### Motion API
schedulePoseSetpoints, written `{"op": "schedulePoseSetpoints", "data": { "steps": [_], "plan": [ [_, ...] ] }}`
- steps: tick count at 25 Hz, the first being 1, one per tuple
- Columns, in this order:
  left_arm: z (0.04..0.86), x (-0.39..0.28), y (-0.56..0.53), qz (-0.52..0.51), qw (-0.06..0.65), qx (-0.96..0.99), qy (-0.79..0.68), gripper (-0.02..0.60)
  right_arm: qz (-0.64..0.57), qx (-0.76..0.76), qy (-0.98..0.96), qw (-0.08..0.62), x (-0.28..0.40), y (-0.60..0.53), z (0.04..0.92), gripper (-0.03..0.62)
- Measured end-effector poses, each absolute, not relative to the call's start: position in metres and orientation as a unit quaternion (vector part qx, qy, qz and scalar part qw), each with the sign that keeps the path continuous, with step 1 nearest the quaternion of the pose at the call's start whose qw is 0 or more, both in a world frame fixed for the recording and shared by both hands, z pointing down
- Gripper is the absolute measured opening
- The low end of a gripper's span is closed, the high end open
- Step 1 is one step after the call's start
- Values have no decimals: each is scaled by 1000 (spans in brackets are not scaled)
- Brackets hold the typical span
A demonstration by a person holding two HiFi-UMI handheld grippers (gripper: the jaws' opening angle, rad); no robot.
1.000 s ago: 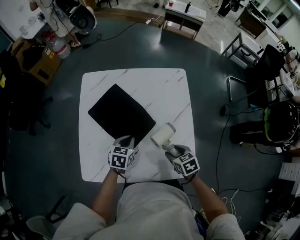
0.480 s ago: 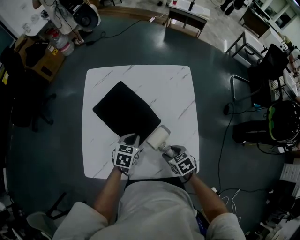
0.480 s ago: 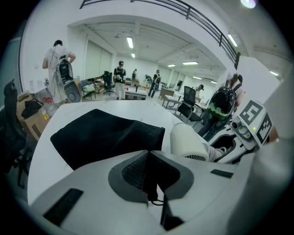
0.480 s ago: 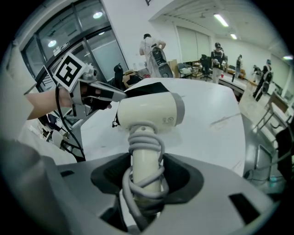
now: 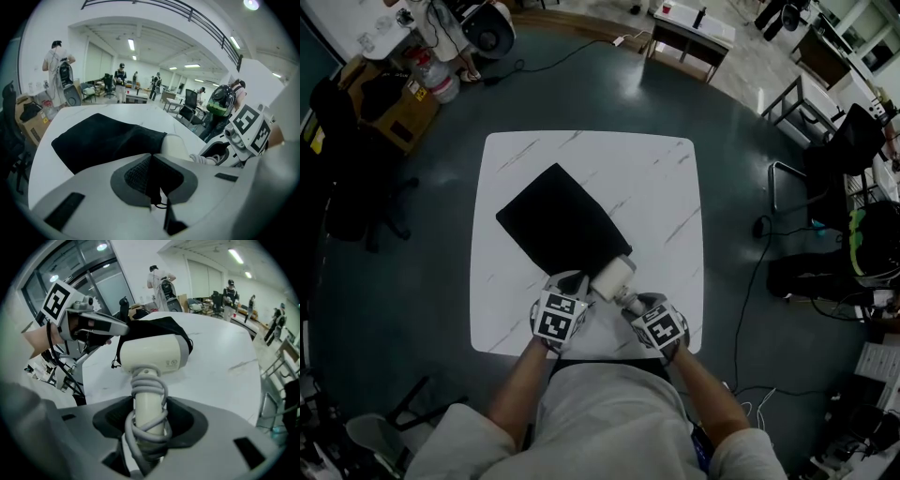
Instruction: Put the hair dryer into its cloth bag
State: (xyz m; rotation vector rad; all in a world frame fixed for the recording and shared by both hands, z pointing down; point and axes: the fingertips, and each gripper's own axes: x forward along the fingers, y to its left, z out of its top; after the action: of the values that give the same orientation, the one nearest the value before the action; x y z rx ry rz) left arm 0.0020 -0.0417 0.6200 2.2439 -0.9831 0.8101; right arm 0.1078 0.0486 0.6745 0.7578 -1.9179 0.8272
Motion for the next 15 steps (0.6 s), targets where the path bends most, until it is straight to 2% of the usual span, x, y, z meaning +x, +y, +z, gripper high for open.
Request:
{"op": "schedulePoseSetpoints", "data": {
  "steps": [15],
  "plan": [
    [615,5,-37,305,269,841,-357,17,326,299,-775,452,93,24,680,230]
  ]
}}
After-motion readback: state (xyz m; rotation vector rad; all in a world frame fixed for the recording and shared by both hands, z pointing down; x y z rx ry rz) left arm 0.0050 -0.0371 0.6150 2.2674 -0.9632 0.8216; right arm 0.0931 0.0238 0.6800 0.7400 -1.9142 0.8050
